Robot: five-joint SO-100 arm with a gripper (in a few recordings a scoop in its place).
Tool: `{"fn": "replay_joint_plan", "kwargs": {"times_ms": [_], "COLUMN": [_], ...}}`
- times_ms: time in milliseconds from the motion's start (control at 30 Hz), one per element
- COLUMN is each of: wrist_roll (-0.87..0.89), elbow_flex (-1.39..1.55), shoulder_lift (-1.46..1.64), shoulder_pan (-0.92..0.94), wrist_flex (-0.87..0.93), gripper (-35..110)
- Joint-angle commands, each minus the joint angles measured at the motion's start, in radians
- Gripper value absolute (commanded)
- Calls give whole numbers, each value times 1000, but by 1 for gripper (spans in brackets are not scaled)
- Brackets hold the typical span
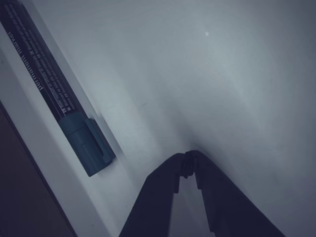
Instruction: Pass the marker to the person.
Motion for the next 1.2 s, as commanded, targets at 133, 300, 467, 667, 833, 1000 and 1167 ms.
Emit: {"fn": "replay_joint_plan", "kwargs": {"times_ms": [133,300,467,667,833,1000,1167], "wrist_roll": [12,169,377,548,609,611,482], "elbow_flex": [-32,-232,-540,-1012,-1246,-1431,-1574], "shoulder_lift": [-20,-204,-482,-819,-979,-1089,-1186], "shoulder_pan": [32,-23,-100,-169,-204,-258,-359], "wrist_flex": [-48,-161,-278,-245,-288,-308,-242], "gripper": [-5,-5,-5,-5,-5,-5,-5]}}
